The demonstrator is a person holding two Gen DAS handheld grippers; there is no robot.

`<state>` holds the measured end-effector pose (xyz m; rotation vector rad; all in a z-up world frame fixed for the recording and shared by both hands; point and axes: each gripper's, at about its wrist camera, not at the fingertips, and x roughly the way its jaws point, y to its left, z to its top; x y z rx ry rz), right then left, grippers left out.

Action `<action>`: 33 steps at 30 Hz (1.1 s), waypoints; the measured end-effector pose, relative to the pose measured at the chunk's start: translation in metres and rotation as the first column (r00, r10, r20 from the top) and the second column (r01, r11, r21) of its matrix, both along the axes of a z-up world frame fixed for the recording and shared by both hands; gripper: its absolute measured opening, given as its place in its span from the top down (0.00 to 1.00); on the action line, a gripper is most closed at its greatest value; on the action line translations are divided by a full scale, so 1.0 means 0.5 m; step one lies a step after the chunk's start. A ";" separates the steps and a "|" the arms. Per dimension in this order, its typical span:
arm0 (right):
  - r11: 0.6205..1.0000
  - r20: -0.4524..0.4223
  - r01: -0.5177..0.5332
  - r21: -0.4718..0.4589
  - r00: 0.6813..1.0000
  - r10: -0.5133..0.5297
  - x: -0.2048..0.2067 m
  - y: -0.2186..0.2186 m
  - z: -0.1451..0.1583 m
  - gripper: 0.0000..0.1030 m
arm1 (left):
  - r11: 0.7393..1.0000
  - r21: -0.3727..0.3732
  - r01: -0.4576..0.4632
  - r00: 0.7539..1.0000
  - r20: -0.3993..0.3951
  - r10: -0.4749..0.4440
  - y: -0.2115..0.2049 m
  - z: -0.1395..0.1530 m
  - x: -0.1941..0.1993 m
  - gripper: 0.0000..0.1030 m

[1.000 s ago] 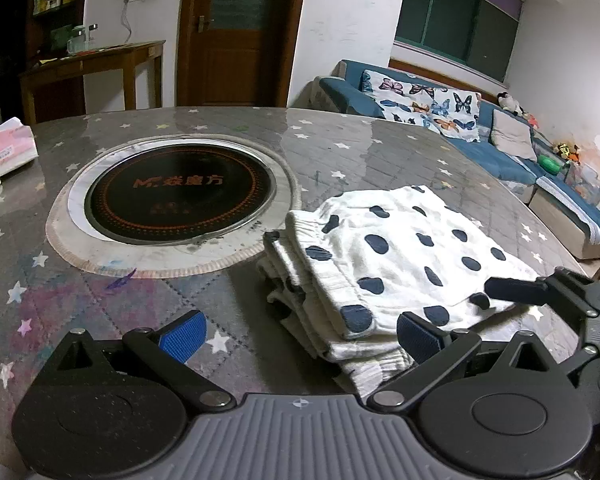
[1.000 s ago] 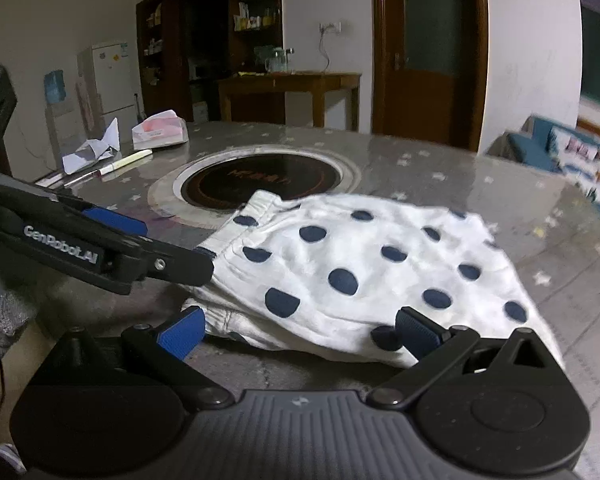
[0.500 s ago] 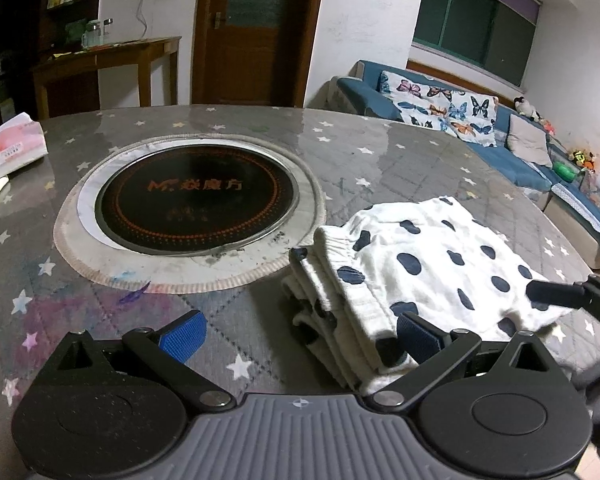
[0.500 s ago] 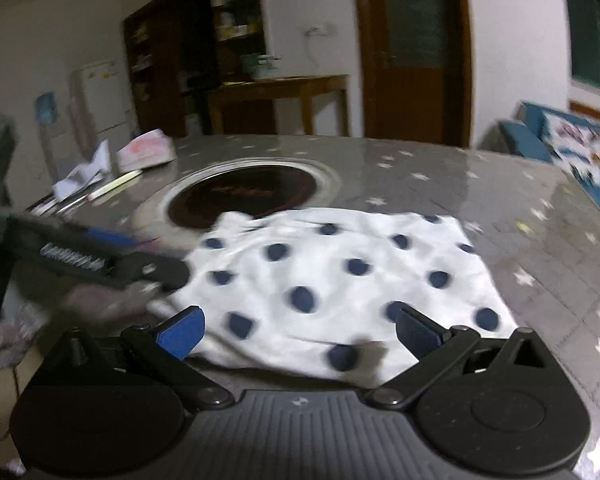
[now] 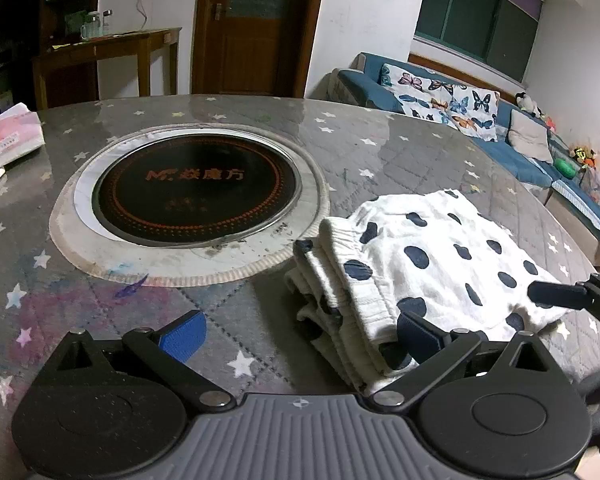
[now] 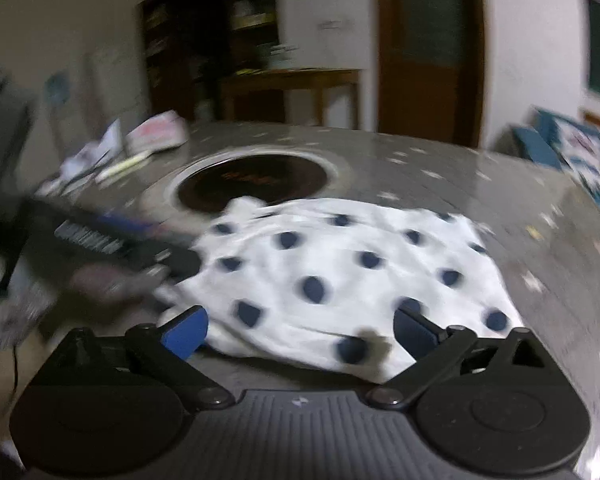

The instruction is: Fold clothes

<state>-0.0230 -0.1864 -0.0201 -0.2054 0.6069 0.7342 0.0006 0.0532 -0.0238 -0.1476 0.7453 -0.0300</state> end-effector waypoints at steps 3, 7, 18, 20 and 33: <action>0.986 0.066 -0.104 -0.131 0.991 0.113 -0.025 0.053 -0.005 0.11 | 1.000 -0.014 -0.007 1.000 -0.003 0.007 0.008 0.005 0.001 0.00; 0.930 0.135 -0.204 -0.306 0.958 0.255 -0.050 0.110 -0.016 0.19 | 0.998 -0.054 -0.017 1.000 -0.016 0.016 0.021 0.009 0.004 0.00; 0.869 0.180 -0.289 -0.402 0.906 0.384 -0.071 0.174 -0.017 0.63 | 0.967 -0.243 -0.071 0.995 -0.088 0.051 0.052 0.005 0.023 0.00; 0.892 0.172 -0.281 -0.354 0.918 0.357 -0.067 0.165 -0.009 0.69 | 0.950 -0.298 -0.089 0.993 -0.105 0.060 0.059 0.003 0.029 0.00; 0.985 0.099 -0.168 -0.044 0.980 0.171 -0.009 0.092 0.052 0.77 | 0.737 -0.646 -0.200 0.975 -0.206 0.085 0.070 -0.033 0.043 0.00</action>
